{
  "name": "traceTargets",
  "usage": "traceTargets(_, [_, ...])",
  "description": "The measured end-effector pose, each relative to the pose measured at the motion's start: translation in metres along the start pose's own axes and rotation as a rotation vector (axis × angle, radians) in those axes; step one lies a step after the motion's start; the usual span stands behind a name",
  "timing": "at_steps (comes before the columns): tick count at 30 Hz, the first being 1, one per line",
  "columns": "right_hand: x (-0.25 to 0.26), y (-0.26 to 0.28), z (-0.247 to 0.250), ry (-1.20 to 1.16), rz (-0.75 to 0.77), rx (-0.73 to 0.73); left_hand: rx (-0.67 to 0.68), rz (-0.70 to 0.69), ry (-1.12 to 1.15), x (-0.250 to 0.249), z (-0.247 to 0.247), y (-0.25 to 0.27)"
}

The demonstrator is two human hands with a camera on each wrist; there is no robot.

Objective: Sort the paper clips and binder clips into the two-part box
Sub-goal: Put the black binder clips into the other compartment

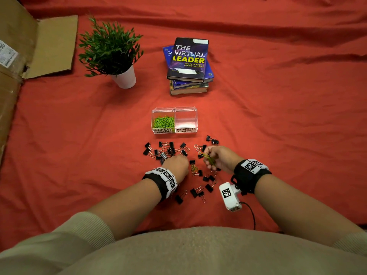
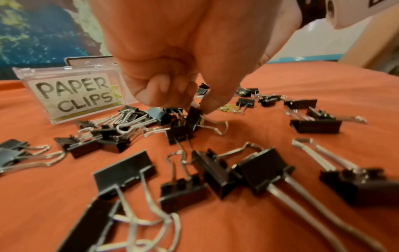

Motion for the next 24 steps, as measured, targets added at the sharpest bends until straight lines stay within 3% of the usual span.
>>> traceTargets(3, [-0.007,-0.004,-0.006,0.071,-0.053,-0.012,-0.028,0.011,0.119,0.005,0.003,0.000])
traceTargets(7, [-0.012,-0.008,-0.001,0.257,-0.086,-0.127,-0.117,0.064,0.519,0.018,0.014,-0.001])
traceTargets(10, [-0.010,-0.011,0.007,0.494,-0.029,-0.233,-0.150,0.076,0.719,0.027,0.019,-0.004])
traceTargets(13, [-0.001,-0.008,0.005,0.745,0.055,-0.281,-0.116,0.082,0.821,0.028,0.018,-0.008])
traceTargets(18, [-0.001,-0.006,-0.018,1.089,0.080,-0.187,-0.078,0.104,0.966,0.028,0.014,-0.018])
traceTargets(21, [-0.004,-0.006,-0.016,1.139,0.054,-0.178,-0.068,0.132,1.037,0.026,0.014,-0.019])
traceTargets(24, [-0.002,-0.005,-0.007,1.139,0.042,-0.226,-0.098,0.118,0.921,0.021,0.012,-0.019])
Point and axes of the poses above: each hand's wrist, its own y-axis away from the middle knuckle, its own z-axis out of the back of the hand, x = y × z, the point moved 8 cm from there along -y, towards the middle knuckle, and after that the axes turned 11 degrees about y, right-handed, at the moved point
